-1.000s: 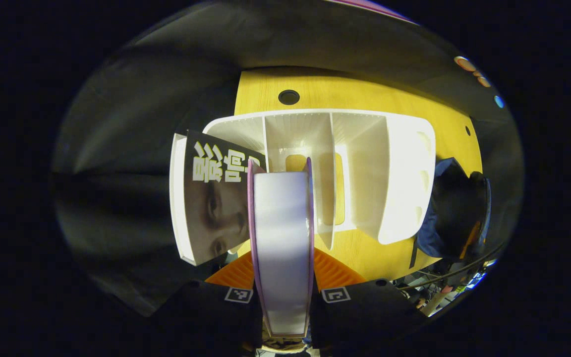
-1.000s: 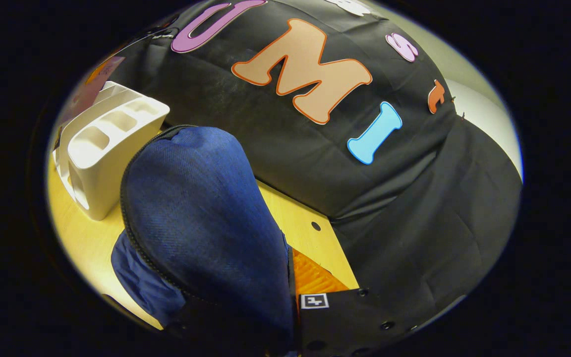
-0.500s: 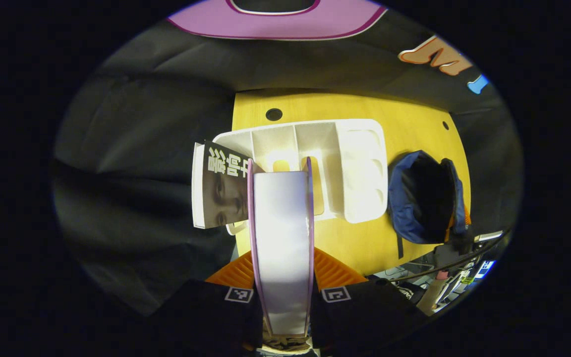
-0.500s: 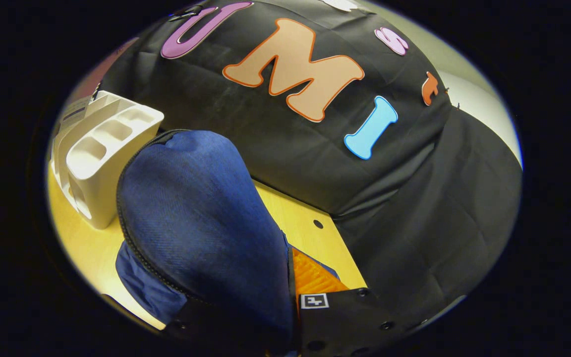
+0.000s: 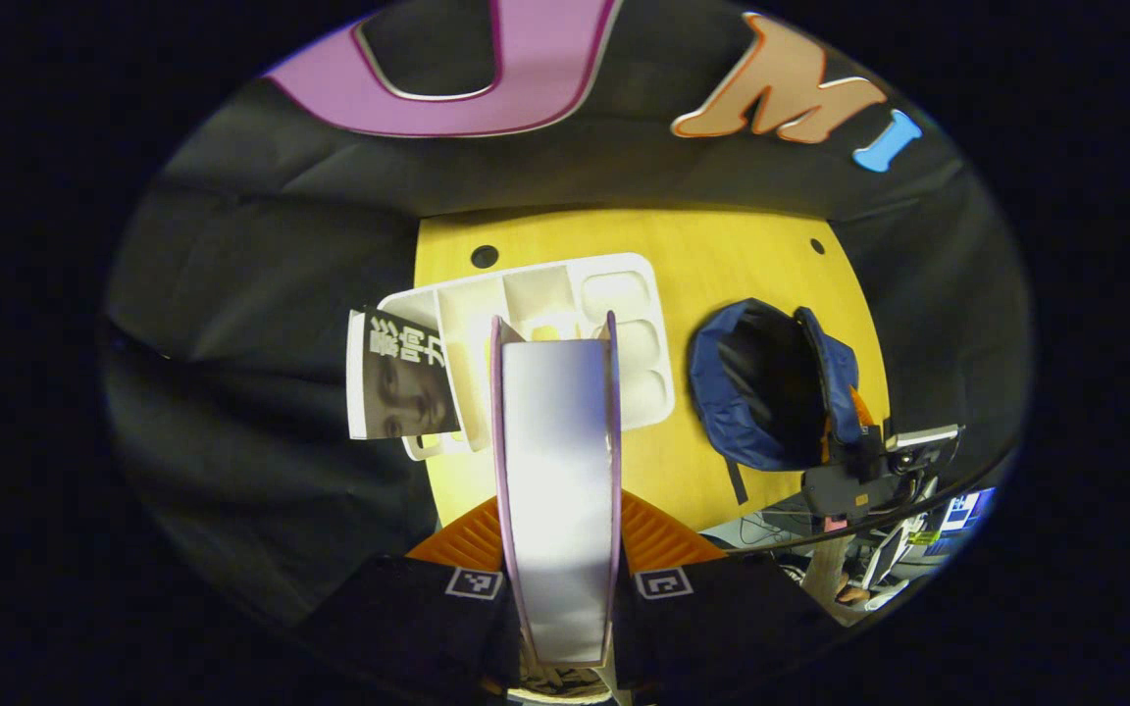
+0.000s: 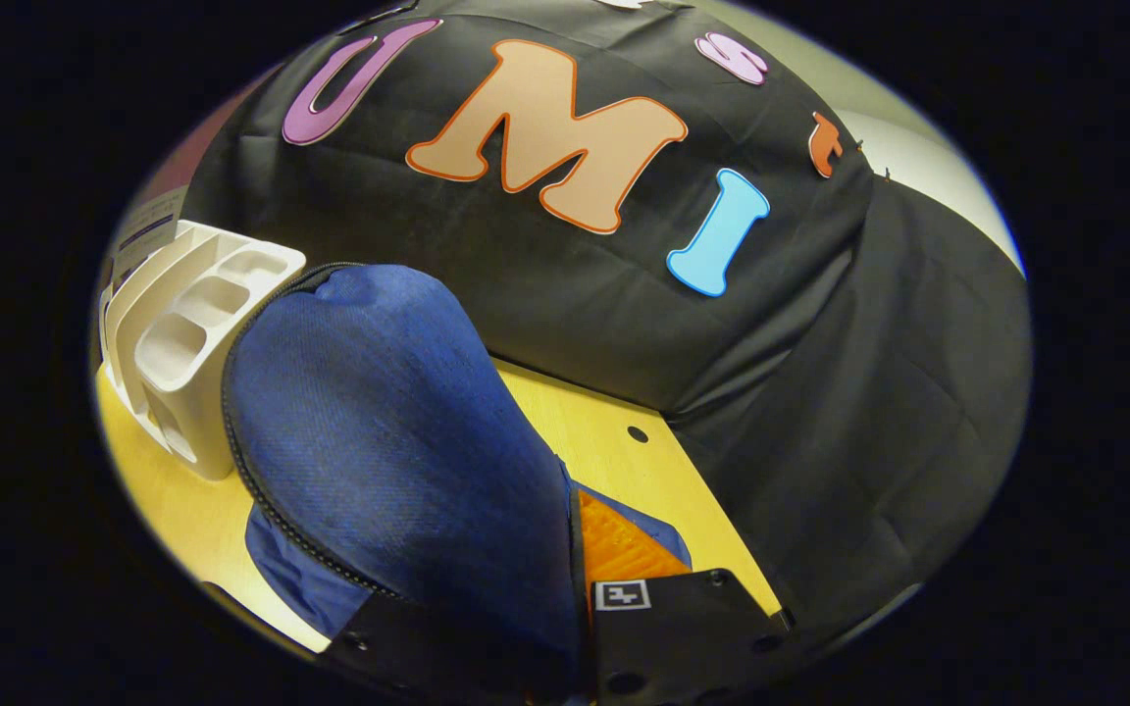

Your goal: Open the schoolbag, grab two books from the bookshelf and put them into the schoolbag.

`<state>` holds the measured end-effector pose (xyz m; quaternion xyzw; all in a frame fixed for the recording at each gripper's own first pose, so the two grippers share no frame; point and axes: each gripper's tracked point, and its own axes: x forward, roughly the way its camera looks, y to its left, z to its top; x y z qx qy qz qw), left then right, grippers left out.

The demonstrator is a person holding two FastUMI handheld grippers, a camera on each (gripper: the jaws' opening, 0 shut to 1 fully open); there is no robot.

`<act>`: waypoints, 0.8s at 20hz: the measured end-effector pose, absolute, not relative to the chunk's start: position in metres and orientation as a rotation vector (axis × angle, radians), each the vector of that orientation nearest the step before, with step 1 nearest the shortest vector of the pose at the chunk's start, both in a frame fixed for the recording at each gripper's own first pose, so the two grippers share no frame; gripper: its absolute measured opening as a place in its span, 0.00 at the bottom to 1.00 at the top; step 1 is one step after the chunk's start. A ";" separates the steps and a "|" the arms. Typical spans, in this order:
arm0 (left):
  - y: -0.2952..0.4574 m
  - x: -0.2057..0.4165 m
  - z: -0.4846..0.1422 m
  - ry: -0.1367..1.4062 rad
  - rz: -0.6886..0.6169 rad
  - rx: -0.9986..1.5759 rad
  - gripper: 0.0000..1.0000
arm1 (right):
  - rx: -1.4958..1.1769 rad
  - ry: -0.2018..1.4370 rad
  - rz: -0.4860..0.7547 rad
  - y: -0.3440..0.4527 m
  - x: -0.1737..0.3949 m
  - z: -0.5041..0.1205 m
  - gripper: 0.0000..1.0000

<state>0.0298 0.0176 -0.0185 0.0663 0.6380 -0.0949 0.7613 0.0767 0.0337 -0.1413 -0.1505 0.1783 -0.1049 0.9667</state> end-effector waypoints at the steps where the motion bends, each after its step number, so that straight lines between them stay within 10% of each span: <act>1: 0.003 0.030 -0.019 1.380 -0.239 0.138 0.34 | -0.292 0.361 -0.211 0.031 0.076 -0.141 0.08; 16: -0.203 0.045 -0.158 1.363 -0.612 -0.421 0.34 | -0.185 0.361 -0.204 0.021 0.072 -0.139 0.09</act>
